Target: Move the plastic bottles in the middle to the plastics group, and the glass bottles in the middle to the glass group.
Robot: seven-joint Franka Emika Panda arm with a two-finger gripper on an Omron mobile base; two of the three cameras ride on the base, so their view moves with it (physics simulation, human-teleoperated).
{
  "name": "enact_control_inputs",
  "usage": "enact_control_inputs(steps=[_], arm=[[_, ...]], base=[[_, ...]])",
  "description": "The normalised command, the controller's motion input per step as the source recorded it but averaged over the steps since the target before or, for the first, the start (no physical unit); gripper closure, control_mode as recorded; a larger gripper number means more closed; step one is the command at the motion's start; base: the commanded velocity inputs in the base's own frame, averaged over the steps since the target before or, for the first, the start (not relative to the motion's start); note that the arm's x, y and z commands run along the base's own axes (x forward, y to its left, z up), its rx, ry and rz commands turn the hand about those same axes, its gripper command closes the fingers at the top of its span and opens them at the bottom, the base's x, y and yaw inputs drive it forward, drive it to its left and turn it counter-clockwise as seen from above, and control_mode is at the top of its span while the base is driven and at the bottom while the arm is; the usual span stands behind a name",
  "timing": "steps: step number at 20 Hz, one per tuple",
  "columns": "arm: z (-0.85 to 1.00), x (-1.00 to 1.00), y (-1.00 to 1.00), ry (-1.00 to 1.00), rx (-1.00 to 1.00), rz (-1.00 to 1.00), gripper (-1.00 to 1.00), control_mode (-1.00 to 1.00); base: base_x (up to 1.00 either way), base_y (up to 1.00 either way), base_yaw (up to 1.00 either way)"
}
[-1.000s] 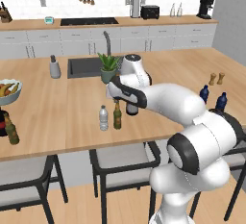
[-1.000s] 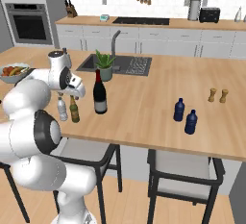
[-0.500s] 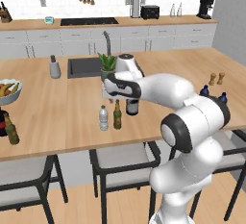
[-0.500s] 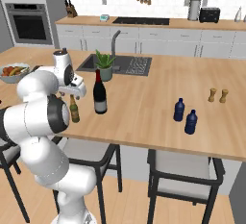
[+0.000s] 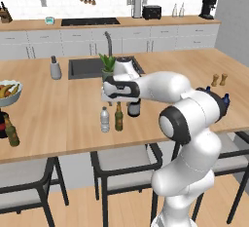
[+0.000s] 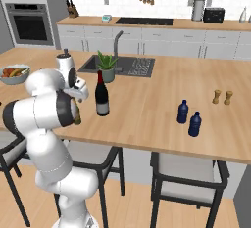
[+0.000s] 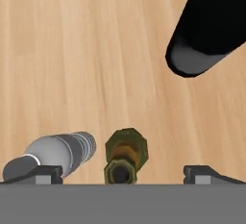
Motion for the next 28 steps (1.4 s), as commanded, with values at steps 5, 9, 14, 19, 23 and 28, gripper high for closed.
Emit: enact_control_inputs(steps=[5,9,14,19,23,28], arm=[[-0.18,0.04,0.0,0.0,-0.04,0.0,-1.0,-1.0],[-0.15,0.1,0.0,0.0,-0.04,0.0,-1.0,-1.0],[-0.11,0.09,0.0,0.0,-0.03,0.0,-1.0,-1.0],[-0.08,0.01,0.0,0.0,0.0,0.0,-1.0,-1.0],[-0.11,-0.02,0.0,0.0,0.0,0.0,1.0,-1.0],[-0.06,-0.06,-0.04,0.0,0.0,0.0,1.0,-1.0]], base=[[0.0,0.0,0.0],[0.0,0.0,0.0],[0.0,0.0,0.0],[0.0,0.0,0.0],[0.0,0.0,0.0],[0.0,0.0,0.0]])
